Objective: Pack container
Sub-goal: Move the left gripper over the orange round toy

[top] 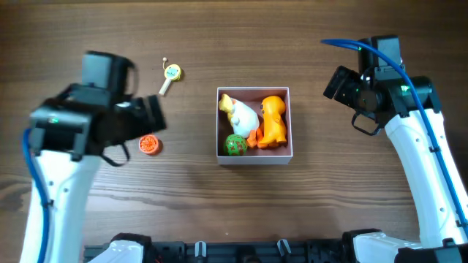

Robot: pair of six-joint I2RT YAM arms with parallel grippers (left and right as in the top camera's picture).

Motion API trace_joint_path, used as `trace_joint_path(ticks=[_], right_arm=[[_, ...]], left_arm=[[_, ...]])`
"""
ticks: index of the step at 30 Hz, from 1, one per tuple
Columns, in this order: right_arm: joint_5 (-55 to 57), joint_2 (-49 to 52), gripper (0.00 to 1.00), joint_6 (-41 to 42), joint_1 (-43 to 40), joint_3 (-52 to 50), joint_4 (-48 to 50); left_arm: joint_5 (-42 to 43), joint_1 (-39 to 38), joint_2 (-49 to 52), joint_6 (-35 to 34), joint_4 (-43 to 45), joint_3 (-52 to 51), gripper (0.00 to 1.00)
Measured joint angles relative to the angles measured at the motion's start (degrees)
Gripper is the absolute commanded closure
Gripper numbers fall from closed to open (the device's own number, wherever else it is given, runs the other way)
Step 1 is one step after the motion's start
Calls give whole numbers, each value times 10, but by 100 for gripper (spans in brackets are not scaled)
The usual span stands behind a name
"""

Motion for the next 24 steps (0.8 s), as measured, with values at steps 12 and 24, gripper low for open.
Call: trace_joint_path(ticks=[12, 24], right_arm=[[0, 0, 0, 0, 0, 0, 0], [0, 0, 0, -2, 0, 0, 0]], left_arm=[[44, 112, 9, -6, 240, -290, 1], [58, 112, 115, 47, 291, -304, 0]])
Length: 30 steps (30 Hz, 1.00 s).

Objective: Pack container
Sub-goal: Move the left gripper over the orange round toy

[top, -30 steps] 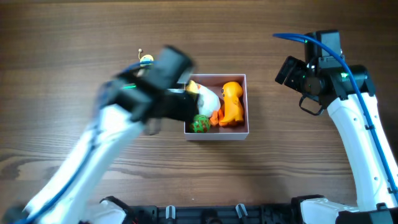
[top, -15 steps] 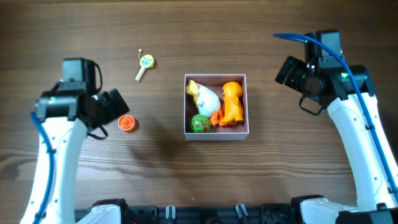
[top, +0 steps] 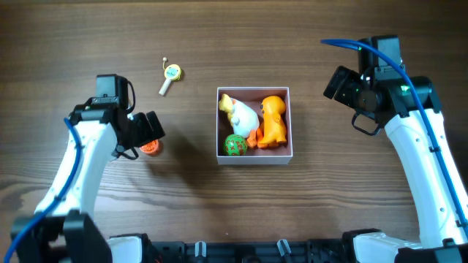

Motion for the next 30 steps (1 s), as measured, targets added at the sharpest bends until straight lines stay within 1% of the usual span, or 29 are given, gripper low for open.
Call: trace_joint_path(ticks=[4, 9, 15, 18, 23, 24, 27, 30], right_arm=[[0, 0, 0, 0, 0, 0, 0], [0, 0, 0, 0, 0, 0, 0], [0, 0, 0, 0, 0, 0, 0], [0, 0, 0, 0, 0, 0, 0], [0, 0, 0, 0, 0, 0, 0], [0, 0, 0, 0, 0, 0, 0], [0, 0, 0, 0, 0, 0, 0], [0, 0, 0, 0, 0, 0, 0]], left_arm=[[0, 0, 57, 19, 13, 0, 0], [0, 0, 84, 36, 27, 0, 0], [0, 0, 89, 38, 49, 0, 2], [0, 0, 89, 39, 58, -2, 5], [0, 0, 89, 43, 64, -10, 5], [0, 0, 90, 43, 65, -12, 7], [0, 0, 90, 45, 68, -12, 7], [0, 0, 91, 46, 68, -12, 5]])
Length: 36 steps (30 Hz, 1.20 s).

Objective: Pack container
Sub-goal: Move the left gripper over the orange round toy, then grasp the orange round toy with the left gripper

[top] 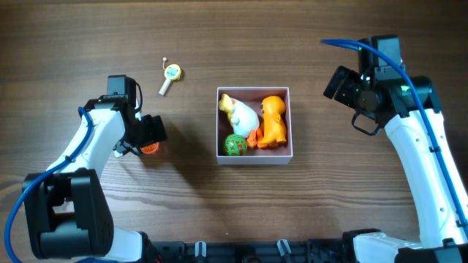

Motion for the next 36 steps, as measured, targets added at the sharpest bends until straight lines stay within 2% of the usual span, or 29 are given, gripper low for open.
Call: trace_joint_path(ticks=[20, 24, 30, 36], right_arm=[[0, 0, 0, 0, 0, 0, 0], [0, 0, 0, 0, 0, 0, 0], [0, 0, 0, 0, 0, 0, 0], [0, 0, 0, 0, 0, 0, 0]], left_arm=[[-14, -35, 0, 5, 10, -1, 5], [-16, -35, 1, 6, 38, -21, 4], [-16, -35, 2, 7, 42, -26, 8], [-16, -35, 35, 7, 53, -26, 7]])
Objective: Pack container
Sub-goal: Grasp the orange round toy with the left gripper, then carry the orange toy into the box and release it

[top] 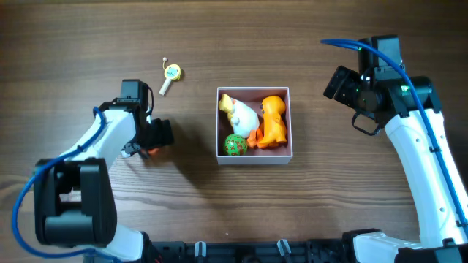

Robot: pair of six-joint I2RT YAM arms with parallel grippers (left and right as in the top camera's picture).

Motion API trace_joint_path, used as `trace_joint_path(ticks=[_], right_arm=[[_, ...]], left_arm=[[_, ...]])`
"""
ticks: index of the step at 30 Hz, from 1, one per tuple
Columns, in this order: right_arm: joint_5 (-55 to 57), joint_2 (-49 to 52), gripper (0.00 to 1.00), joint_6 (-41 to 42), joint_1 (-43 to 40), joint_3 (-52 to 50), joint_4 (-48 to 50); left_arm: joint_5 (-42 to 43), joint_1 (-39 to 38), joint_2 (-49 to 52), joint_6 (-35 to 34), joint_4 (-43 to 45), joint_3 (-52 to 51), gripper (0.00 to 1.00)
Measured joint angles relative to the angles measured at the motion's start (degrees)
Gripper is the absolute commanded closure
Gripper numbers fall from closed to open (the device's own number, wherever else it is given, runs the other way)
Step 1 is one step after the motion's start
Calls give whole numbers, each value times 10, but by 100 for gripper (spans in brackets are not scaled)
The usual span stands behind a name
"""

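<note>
A white box (254, 158) in the middle of the table holds a white and yellow duck (241, 113), an orange animal figure (273, 120) and a green ball (235, 145). To its left, my left gripper (159, 137) sits low over a small orange disc (149, 151), which shows only as a sliver at the gripper's lower left edge. Its fingers are hidden from above, so their hold cannot be told. My right gripper (338, 82) hangs to the right of the box, apart from everything; its fingers cannot be made out.
A small yellow and green toy on a stick (170, 75) lies at the back left, beyond the left arm. The table is dark wood. The arm bases stand at the near edge.
My left gripper has shifted slightly right and toward the near edge and now covers more of the orange disc. The right arm and the box contents are unchanged.
First my left arm was high and blurred, with the orange disc lying open on the table. Then the gripper was lower, right beside the disc. After that it stood partly over the disc, and now it covers almost all of it. My right arm has stayed still.
</note>
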Motion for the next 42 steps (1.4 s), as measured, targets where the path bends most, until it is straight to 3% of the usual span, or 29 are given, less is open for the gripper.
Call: trace_joint_path(ticks=[3, 7, 14, 16, 28, 30, 36, 42], right_arm=[[0, 0, 0, 0, 0, 0, 0], [0, 0, 0, 0, 0, 0, 0], [0, 0, 0, 0, 0, 0, 0], [0, 0, 0, 0, 0, 0, 0], [0, 0, 0, 0, 0, 0, 0], [0, 0, 0, 0, 0, 0, 0], [0, 0, 0, 0, 0, 0, 0], [0, 0, 0, 0, 0, 0, 0]], left_arm=[[-2, 0, 12, 0, 2, -1, 14], [-6, 0, 12, 2, 2, -1, 32], [-6, 0, 12, 5, 0, -1, 36], [-6, 0, 12, 5, 0, -1, 44], [-7, 0, 12, 7, -16, 5, 47], [-8, 0, 12, 6, -48, 27, 52], [0, 0, 8, 7, -152, 163, 51], [71, -8, -23, -2, -170, 203, 48]])
